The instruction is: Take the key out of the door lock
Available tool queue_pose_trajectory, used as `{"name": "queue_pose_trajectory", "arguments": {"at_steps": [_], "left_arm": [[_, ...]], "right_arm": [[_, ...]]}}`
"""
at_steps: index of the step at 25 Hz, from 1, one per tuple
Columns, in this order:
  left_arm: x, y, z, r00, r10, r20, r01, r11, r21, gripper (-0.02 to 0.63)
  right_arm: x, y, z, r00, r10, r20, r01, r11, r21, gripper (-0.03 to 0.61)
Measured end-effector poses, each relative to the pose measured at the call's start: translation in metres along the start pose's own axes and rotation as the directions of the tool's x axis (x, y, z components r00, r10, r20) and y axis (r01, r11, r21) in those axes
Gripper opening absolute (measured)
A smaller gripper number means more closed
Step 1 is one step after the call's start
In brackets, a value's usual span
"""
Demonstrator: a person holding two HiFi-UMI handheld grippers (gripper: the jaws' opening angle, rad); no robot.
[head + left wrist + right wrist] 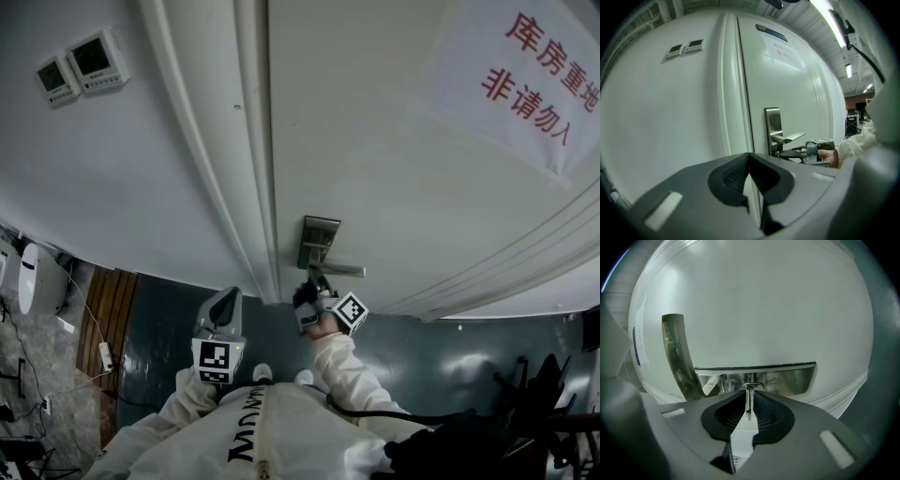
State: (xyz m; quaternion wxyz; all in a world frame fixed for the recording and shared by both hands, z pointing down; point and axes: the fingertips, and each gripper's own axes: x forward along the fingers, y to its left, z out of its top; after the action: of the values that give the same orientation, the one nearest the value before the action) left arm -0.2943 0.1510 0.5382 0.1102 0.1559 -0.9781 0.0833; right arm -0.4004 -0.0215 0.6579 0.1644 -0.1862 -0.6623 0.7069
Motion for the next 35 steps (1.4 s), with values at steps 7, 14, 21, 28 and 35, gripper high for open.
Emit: {"name": "queue_pose_trajectory", "arguments": {"at_steps": [7,14,21,28,35], "left_arm": [[-0.003,-0.003,-0.002,1.000,0.001,-0.003,-0.001,1.000,-0.001,0.000],[-0.005,-0.007,-0.002,1.000,0.000,-0.002,0.000,1.000,-0.006,0.000],[-0.012,-0.010,-0.002,1.000,0.003,-0.001,-0.003,1.000,-0.002,0.000],[-0.019,-0.010,-0.003,1.000,0.013,0.000,-0.013,1.000,-0.006,0.000],[-0.022,-0.009,-0.005,1.000,0.014,-0.003,-0.014,1.000,-0.004,0.000]], "right_arm": [[0.002,0.001,-0.001,1.000,-0.002,-0.005,0.002,1.000,-0.006,0.015],[0.001,0.000,0.000,1.000,-0.025,0.014,0.024,1.000,0.019,0.025],[0.002,0.001,-0.001,0.999,-0.029,0.015,0.029,1.000,0.011,0.023],[-0.002,0.000,-0.001,0.999,-0.046,0.022,0.047,0.999,-0.004,0.023],[-0.022,0.002,-0.017,1.000,-0.020,0.023,0.020,1.000,-0.002,0.021]]}}
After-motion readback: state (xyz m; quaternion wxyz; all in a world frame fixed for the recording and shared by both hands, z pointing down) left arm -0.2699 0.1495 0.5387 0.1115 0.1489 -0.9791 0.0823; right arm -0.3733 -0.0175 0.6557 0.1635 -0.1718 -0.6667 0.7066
